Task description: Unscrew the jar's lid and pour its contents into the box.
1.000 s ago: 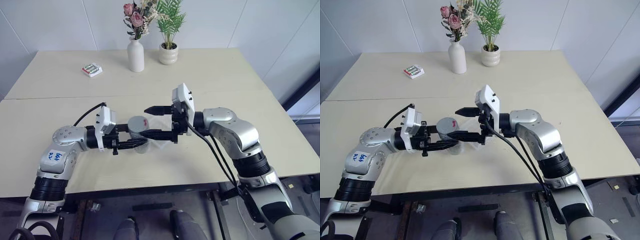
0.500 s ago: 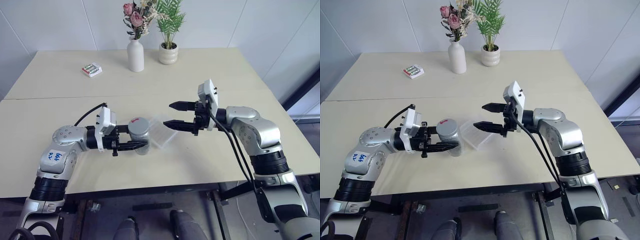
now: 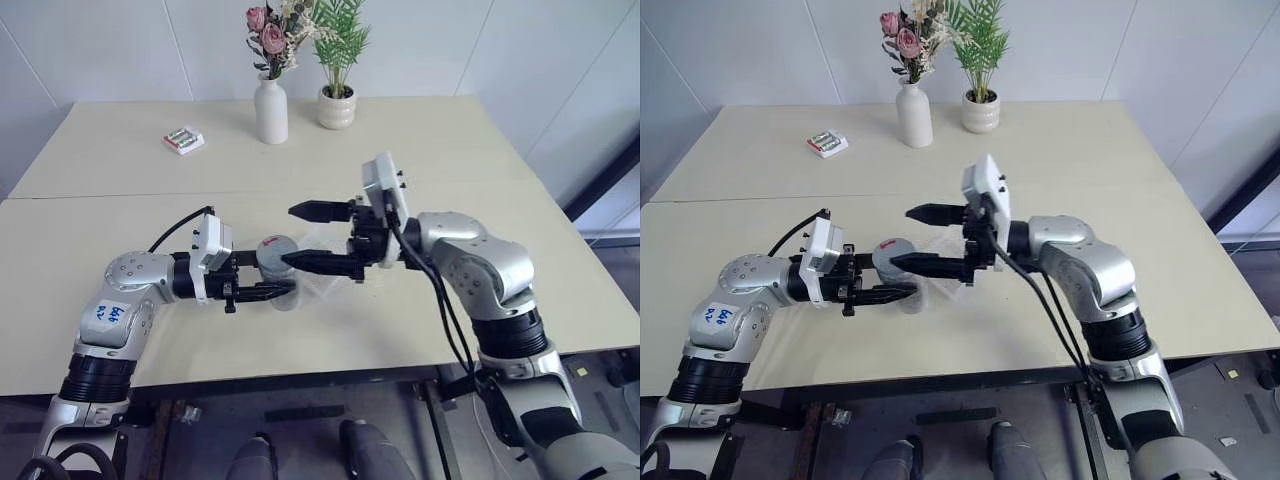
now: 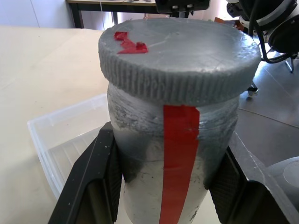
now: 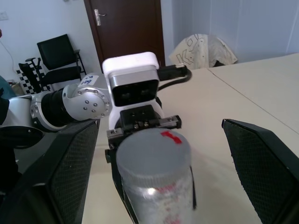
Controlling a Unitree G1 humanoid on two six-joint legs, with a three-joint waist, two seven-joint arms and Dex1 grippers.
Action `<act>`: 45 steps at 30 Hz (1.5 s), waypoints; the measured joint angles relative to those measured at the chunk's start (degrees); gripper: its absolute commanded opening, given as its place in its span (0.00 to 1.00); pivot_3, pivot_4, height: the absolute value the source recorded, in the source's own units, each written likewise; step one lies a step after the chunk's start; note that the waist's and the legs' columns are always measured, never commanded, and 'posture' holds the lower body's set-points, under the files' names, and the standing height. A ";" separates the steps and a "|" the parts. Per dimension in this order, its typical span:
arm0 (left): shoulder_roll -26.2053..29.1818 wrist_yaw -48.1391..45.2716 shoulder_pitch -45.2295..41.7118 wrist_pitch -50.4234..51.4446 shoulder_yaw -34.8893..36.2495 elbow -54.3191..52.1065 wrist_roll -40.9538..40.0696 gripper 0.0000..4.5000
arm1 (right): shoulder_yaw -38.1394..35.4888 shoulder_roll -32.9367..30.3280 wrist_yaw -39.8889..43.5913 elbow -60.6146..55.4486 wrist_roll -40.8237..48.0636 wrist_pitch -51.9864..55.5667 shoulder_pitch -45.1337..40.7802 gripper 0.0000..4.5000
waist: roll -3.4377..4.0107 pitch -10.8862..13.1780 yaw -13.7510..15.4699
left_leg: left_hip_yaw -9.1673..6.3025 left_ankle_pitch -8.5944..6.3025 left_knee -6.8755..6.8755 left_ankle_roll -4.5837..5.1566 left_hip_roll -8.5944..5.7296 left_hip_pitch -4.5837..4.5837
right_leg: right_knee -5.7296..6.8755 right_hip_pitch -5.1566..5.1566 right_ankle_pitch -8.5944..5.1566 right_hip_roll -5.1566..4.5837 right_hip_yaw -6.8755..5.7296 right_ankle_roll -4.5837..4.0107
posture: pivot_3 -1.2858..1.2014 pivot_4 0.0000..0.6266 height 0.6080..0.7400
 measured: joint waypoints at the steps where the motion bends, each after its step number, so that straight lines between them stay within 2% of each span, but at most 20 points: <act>1: 0.00 -0.02 0.00 0.00 0.00 0.01 0.00 0.45 | 0.32 0.48 -0.40 0.03 -0.25 0.04 -0.09 0.99 | 0.00 0.00 0.00 | 0.00 0.00 0.00 0.00 0.00 0.00 | 0.00 0.00 0.00 0.00 0.00 0.00 | 0.52 0.24 1.00; 9: -0.01 -0.24 -0.01 0.00 -0.02 -0.01 0.00 0.45 | 3.76 2.31 -1.78 3.35 -4.42 -0.99 -2.76 0.99 | 0.00 0.00 -0.07 | 0.00 0.00 -0.01 -0.01 0.02 0.00 | 0.00 -0.01 -0.01 0.00 -0.01 -0.02 | 0.52 0.24 1.00; 22: -0.15 -0.18 -0.01 0.03 -0.06 -0.01 0.00 0.45 | 4.80 3.28 -1.74 4.84 -6.38 -1.31 -3.05 0.99 | 0.00 0.00 -0.08 | 0.00 -0.02 -0.04 -0.02 0.02 0.00 | 0.00 -0.02 -0.01 0.01 -0.02 -0.01 | 0.52 0.24 1.00; 45: -0.16 0.56 -0.01 0.08 -0.06 0.04 0.03 0.45 | 4.31 0.30 -0.05 4.83 -5.41 -1.24 -2.65 0.99 | 0.00 0.00 -0.09 | 0.00 -0.02 -0.04 -0.03 0.02 0.00 | 0.00 -0.02 -0.01 0.01 -0.02 -0.02 | 0.52 0.24 1.00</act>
